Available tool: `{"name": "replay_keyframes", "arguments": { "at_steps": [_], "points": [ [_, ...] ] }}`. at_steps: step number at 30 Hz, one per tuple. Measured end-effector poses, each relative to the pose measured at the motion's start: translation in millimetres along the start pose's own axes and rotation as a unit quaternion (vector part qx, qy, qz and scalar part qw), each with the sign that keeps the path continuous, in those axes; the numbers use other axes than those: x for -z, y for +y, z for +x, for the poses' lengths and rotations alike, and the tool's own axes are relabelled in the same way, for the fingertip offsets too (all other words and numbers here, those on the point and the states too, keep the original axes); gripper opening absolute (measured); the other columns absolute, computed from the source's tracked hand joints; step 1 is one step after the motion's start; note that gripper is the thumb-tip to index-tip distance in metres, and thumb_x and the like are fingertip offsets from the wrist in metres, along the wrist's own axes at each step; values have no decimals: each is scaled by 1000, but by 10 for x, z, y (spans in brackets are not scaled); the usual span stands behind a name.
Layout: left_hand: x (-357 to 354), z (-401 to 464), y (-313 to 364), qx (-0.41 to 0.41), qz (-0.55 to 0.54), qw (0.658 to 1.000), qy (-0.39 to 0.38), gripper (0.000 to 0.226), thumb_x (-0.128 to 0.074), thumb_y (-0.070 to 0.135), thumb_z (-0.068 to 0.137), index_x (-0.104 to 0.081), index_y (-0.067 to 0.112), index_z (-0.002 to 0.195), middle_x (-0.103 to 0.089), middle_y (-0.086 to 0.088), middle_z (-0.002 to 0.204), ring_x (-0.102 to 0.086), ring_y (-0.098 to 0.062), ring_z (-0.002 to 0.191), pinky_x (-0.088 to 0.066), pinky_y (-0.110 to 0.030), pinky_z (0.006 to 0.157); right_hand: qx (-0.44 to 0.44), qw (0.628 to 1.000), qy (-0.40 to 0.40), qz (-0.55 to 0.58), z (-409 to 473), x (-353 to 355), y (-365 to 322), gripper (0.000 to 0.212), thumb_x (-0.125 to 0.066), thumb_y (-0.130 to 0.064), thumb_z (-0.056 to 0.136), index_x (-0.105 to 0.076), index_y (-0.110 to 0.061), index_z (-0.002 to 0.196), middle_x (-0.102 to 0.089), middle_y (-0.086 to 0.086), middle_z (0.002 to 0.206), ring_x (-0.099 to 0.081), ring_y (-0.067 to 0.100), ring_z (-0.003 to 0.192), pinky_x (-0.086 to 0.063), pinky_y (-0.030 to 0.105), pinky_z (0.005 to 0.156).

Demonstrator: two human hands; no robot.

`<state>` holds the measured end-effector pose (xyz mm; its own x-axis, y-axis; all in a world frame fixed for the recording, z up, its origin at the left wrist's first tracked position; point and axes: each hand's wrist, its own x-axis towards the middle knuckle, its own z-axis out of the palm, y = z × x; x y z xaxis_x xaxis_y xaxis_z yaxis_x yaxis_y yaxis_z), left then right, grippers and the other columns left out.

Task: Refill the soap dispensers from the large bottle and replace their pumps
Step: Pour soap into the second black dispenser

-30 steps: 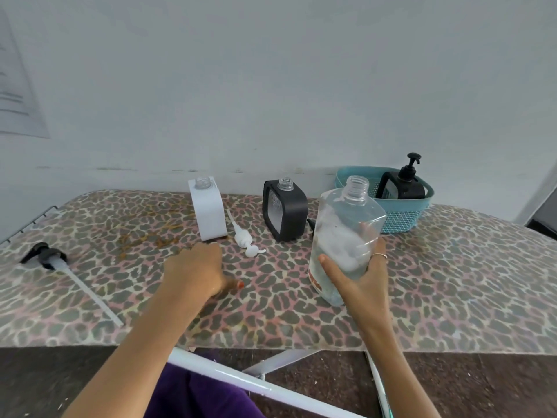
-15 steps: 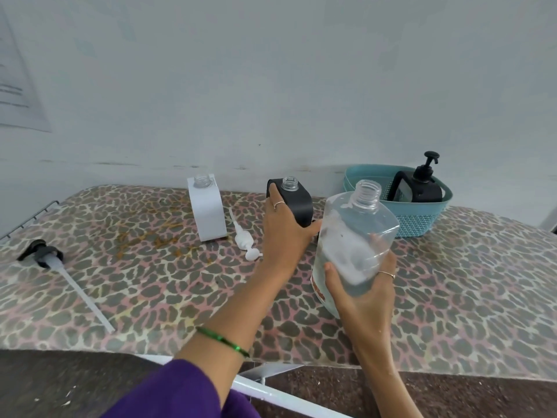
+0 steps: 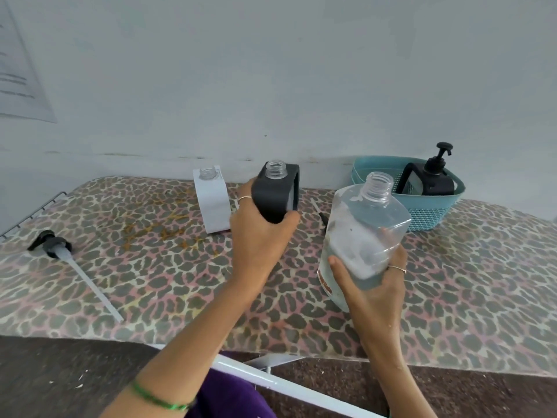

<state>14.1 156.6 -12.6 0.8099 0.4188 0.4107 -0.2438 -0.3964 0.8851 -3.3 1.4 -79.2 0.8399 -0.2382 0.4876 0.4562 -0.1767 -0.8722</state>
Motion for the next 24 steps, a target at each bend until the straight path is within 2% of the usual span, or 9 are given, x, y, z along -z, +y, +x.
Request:
{"name": "replay_keyframes", "arguments": {
  "at_steps": [3, 5, 8, 11, 13, 16, 18, 21, 24],
  "points": [
    [406, -248, -22, -19, -7, 999, -44, 49, -75, 8, 76, -51, 28, 114, -65, 9, 91, -64, -1, 76, -52, -14, 58, 2, 1000, 8, -13, -9, 88, 7, 79, -82, -39, 65, -41, -18, 130, -54, -18, 116, -55, 1, 110, -50, 30, 96],
    [1164, -561, -216, -17, -15, 999, -22, 48, -75, 11, 74, -52, 33, 111, -67, 13, 90, -66, -2, 83, -53, -14, 66, -2, 999, -46, -5, -288, -282, -157, 81, -83, -44, 65, -41, -21, 129, -54, -17, 115, -56, 1, 108, -50, 28, 93],
    [1295, -615, -366, -20, -18, 998, -53, 47, -70, 14, 73, -54, 30, 114, -67, 15, 97, -67, -8, 90, -54, -17, 74, -8, 1000, -18, -5, -125, -220, -182, 74, -83, -36, 66, -43, -23, 127, -58, -14, 110, -60, 0, 101, -54, 28, 86],
    [1261, -583, -410, -9, -21, 996, -91, 45, -70, 13, 74, -55, 28, 114, -69, 12, 97, -67, -9, 89, -54, -20, 76, 0, 1000, -3, -23, 24, -136, -156, 64, -83, -29, 70, -44, -29, 121, -58, -18, 107, -61, -1, 97, -54, 29, 83],
    [1249, -575, -453, -14, -24, 993, -113, 47, -70, 14, 74, -54, 24, 117, -69, 12, 99, -67, -8, 92, -54, -21, 79, 5, 999, -14, -29, 47, -94, -150, 62, -83, -26, 71, -44, -29, 120, -58, -17, 106, -60, -3, 95, -53, 24, 81],
    [1279, -593, -481, -11, -32, 992, -119, 50, -71, 14, 74, -52, 29, 118, -68, 16, 102, -66, -7, 96, -52, -17, 79, 33, 996, -41, -66, 54, -102, -188, 60, -82, -26, 72, -44, -29, 118, -57, -17, 103, -58, -7, 92, -48, 14, 77],
    [1281, -599, -509, -8, -32, 993, -115, 53, -73, 15, 74, -50, 32, 119, -67, 19, 103, -66, -5, 98, -51, -16, 80, 58, 990, -64, -109, 72, -97, -236, 59, -82, -28, 72, -46, -24, 119, -57, -14, 100, -59, -1, 86, -46, 14, 72],
    [1264, -630, -593, -2, -41, 994, -106, 58, -77, 12, 72, -49, 30, 120, -66, 19, 107, -65, -5, 101, -52, -18, 83, 118, 968, -100, -199, 97, -111, -295, 69, -83, -27, 71, -46, -16, 128, -58, -7, 98, -58, 13, 81, -43, 15, 62],
    [1236, -676, -657, 12, -42, 995, -87, 57, -78, 19, 70, -50, 23, 119, -67, 18, 104, -66, -3, 98, -52, -17, 80, 177, 936, -144, -268, 137, -103, -330, 78, -84, -31, 68, -40, -23, 132, -64, 4, 102, -62, 27, 82, -52, 33, 62]
  ]
}}
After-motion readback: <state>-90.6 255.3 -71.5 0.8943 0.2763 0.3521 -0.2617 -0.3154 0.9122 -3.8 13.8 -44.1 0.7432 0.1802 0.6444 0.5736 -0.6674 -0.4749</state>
